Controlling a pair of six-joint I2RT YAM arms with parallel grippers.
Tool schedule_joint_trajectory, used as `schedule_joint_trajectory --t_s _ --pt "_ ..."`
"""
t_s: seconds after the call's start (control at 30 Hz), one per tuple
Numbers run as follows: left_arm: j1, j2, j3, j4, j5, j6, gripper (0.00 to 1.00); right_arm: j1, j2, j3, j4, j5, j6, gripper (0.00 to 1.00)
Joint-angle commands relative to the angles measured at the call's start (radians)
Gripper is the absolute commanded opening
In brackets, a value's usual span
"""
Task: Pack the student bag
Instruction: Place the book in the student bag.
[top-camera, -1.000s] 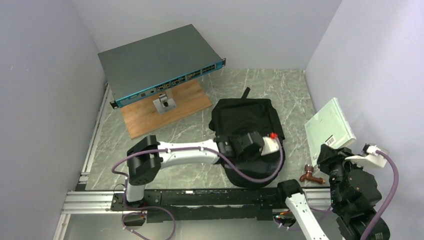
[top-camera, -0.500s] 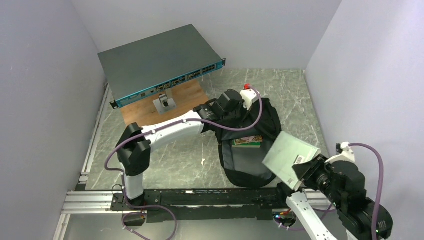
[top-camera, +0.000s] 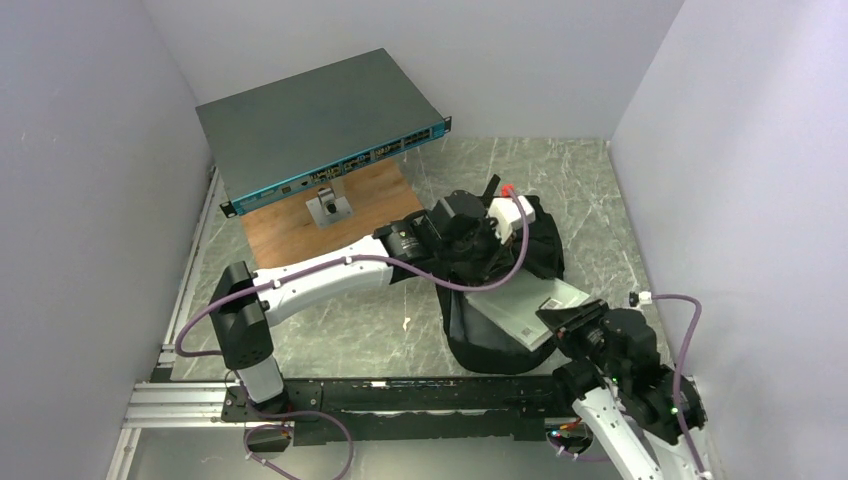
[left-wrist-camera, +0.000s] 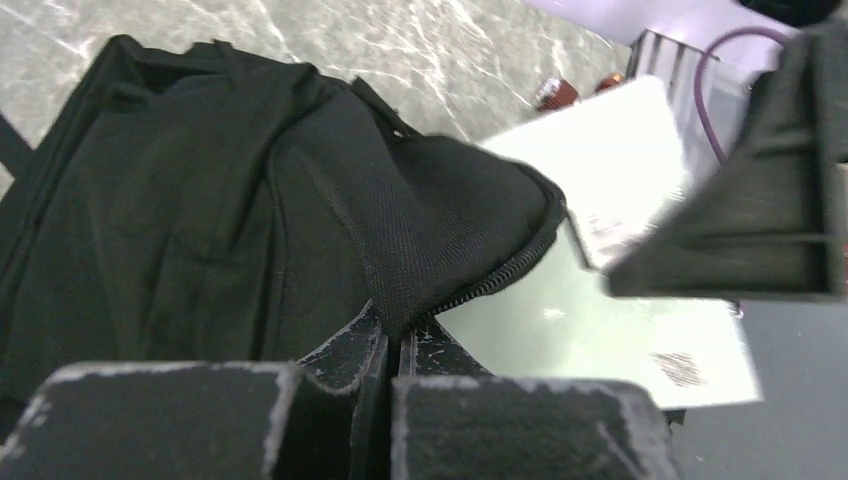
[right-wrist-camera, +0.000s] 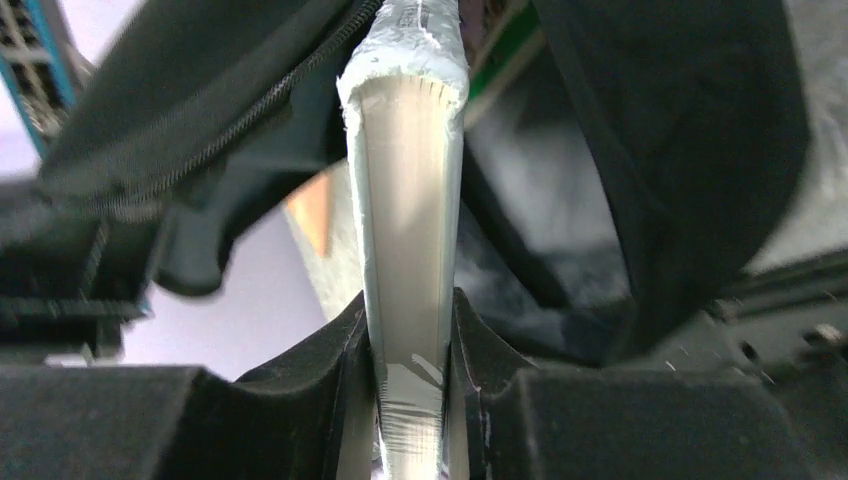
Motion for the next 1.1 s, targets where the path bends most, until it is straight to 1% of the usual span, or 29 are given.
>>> schedule_joint_trajectory --t_s 0.0,0.13,0.2,0.27,0.33,0.37,0.4,0.43,0.53,0.6,0.73,0.8,0.83,0.87,0.97,1.03,1.07 --pt "-0.058 -0.102 0.056 0.086 0.045 0.040 0.00 0.005 -0.085 -0.139 0.513 0.132 0.222 0.00" --pt "-0.064 -0.082 0.084 0.038 0.034 0.040 0.00 0.005 -0.080 -0.331 0.719 0.211 0.280 0.00" --pt "-0.066 -0.084 0.076 0.040 0.029 0.038 0.00 0.005 -0.072 -0.430 0.856 0.230 0.269 0.00" --pt "-0.067 -0.087 0.062 0.044 0.022 0.034 0.00 0.006 -0.054 -0.536 1.028 0.243 0.225 0.00" --pt "-0.068 -0.087 0.053 0.045 0.019 0.042 0.00 0.006 -0.004 -0.625 1.179 0.236 0.195 0.00" --pt "-0.068 -0.083 0.053 0.043 0.012 0.051 0.00 0.007 0.023 -0.656 1.217 0.227 0.185 0.00" --pt "-0.067 -0.078 0.060 0.029 0.004 0.060 0.00 0.010 0.050 -0.675 1.244 0.217 0.181 0.03" --pt "-0.067 -0.070 0.070 0.015 -0.005 0.070 0.00 0.013 0.082 -0.686 1.249 0.205 0.180 0.09" --pt "-0.067 -0.050 0.092 -0.002 -0.020 0.091 0.00 0.025 0.163 -0.653 1.139 0.156 0.134 0.41" --pt "-0.067 -0.041 0.096 -0.002 -0.017 0.091 0.00 0.030 0.183 -0.627 1.068 0.091 0.048 0.55" --pt "-0.067 -0.041 0.071 0.014 0.004 0.088 0.00 0.031 0.152 -0.607 0.899 -0.038 -0.053 0.77" --pt "-0.067 -0.038 0.066 0.013 0.001 0.095 0.00 0.031 0.116 -0.620 0.865 -0.082 -0.095 0.83" --pt "-0.067 -0.035 0.069 0.007 -0.003 0.102 0.00 0.031 0.092 -0.634 0.883 -0.108 -0.118 0.83" --pt "-0.067 -0.032 0.074 -0.002 -0.007 0.103 0.00 0.031 0.075 -0.648 0.904 -0.127 -0.127 0.82" --pt "-0.067 -0.031 0.081 -0.020 -0.014 0.103 0.00 0.031 0.066 -0.686 1.007 -0.142 -0.127 0.74" --pt "-0.067 -0.035 0.073 -0.013 -0.011 0.103 0.00 0.032 0.104 -0.695 1.109 -0.114 -0.136 0.60" --pt "-0.067 -0.038 0.068 -0.008 -0.009 0.098 0.00 0.031 0.138 -0.701 1.182 -0.096 -0.136 0.56"
